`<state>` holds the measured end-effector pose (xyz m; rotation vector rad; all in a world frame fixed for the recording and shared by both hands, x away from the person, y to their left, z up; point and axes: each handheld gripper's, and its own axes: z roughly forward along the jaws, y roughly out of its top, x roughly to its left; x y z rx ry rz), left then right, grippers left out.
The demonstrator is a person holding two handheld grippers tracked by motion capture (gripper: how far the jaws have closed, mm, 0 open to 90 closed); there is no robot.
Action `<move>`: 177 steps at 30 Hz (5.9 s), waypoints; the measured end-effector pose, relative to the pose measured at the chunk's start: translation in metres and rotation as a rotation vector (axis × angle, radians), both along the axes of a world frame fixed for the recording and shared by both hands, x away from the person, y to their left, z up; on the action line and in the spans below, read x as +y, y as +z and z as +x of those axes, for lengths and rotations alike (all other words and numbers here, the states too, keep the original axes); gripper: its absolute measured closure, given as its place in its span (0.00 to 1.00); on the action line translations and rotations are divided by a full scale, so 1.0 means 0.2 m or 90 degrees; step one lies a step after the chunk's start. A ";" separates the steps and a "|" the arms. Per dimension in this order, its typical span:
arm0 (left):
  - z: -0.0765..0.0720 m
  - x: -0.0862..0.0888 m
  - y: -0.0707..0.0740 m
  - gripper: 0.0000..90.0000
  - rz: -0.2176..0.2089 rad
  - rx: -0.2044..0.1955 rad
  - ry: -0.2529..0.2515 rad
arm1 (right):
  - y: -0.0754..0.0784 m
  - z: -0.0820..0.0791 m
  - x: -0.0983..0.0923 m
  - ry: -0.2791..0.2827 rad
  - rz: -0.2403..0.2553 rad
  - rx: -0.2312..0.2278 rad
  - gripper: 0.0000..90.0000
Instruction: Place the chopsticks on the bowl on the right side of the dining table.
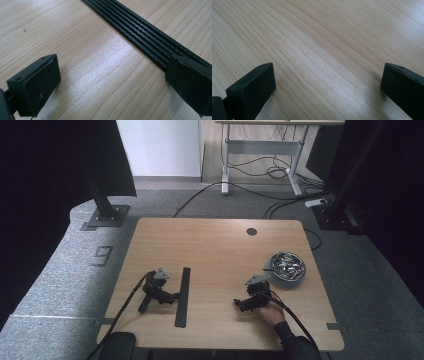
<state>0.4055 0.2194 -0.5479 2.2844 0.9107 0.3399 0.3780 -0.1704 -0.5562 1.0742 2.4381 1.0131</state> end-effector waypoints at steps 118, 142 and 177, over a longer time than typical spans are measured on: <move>0.00 0.00 0.00 0.00 0.001 0.000 -0.001 | 0.05 0.28 0.88 0.100 -0.058 0.038 0.00; 0.00 0.00 0.00 0.00 0.001 0.000 0.000 | 0.05 0.29 0.73 0.068 -0.048 0.040 0.00; 0.00 0.00 0.00 0.00 0.000 0.000 0.001 | 0.03 0.28 0.47 0.003 -0.033 0.030 0.00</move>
